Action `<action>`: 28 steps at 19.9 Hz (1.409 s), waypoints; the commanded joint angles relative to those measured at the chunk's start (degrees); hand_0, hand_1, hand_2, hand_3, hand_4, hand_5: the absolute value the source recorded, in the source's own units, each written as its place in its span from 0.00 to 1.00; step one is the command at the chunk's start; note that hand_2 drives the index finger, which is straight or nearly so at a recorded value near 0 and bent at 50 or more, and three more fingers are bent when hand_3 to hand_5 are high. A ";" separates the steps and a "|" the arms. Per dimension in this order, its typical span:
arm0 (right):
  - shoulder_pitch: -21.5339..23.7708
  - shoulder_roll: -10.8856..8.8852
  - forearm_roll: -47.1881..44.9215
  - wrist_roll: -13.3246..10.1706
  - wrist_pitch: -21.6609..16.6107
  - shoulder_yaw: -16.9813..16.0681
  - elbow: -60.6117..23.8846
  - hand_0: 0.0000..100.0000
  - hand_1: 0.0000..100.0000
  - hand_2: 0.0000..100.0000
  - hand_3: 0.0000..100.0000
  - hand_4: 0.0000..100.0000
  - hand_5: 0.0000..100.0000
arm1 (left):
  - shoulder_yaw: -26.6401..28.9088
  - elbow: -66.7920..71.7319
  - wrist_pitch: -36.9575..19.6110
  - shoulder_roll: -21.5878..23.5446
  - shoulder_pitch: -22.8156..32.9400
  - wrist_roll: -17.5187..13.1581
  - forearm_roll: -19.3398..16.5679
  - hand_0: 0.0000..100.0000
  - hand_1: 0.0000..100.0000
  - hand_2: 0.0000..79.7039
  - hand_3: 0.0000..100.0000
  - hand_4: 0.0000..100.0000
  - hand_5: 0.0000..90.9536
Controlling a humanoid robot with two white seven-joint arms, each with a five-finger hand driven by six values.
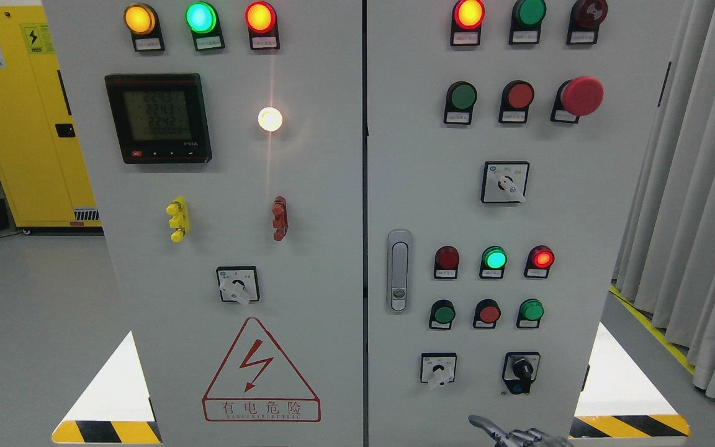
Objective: Press green start button
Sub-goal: 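Raise the right hand toward the lower green push button, index finger extended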
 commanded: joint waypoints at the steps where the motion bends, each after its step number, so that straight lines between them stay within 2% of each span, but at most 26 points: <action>1: -5.63 2.39 4.94 -0.11 0.37 -0.99 -5.07 0.26 0.61 0.00 0.73 0.66 0.63 | -0.05 -1.58 -0.03 -0.51 -1.58 0.04 0.00 0.12 0.56 0.00 0.00 0.00 0.00; 3: -6.25 2.39 5.12 -0.11 0.37 -0.64 -5.16 0.26 0.61 0.00 0.73 0.66 0.63 | -0.05 -1.58 -0.03 -0.51 -1.67 0.04 0.00 0.12 0.56 0.00 0.00 0.00 0.00; 7: -7.04 2.39 6.52 -0.11 0.37 -0.37 -5.42 0.24 0.63 0.00 0.82 0.69 0.65 | -0.05 -1.58 -0.03 -0.51 -1.58 0.04 0.00 0.12 0.56 0.00 0.00 0.00 0.00; 9: -8.09 2.48 6.87 -0.11 0.45 -0.02 -5.07 0.23 0.64 0.00 0.83 0.70 0.66 | 0.04 -1.58 -0.03 -0.51 -1.58 0.04 0.00 0.12 0.56 0.00 0.00 0.00 0.00; 12: -8.97 2.48 8.02 0.07 1.77 0.42 -4.19 0.22 0.65 0.00 0.83 0.70 0.67 | -0.05 -1.58 -0.03 -0.51 -1.58 0.04 0.00 0.12 0.56 0.00 0.00 0.00 0.00; 16: -9.50 2.30 8.02 0.07 3.79 2.61 -2.96 0.22 0.65 0.00 0.83 0.70 0.67 | -0.05 -1.58 -0.03 -0.51 -1.58 0.04 0.00 0.12 0.56 0.00 0.00 0.00 0.00; 28: -13.37 1.86 8.11 -0.11 4.06 3.85 2.49 0.21 0.65 0.00 0.81 0.67 0.66 | -0.05 -1.58 -0.03 -0.51 -1.58 0.04 0.00 0.12 0.56 0.00 0.00 0.00 0.00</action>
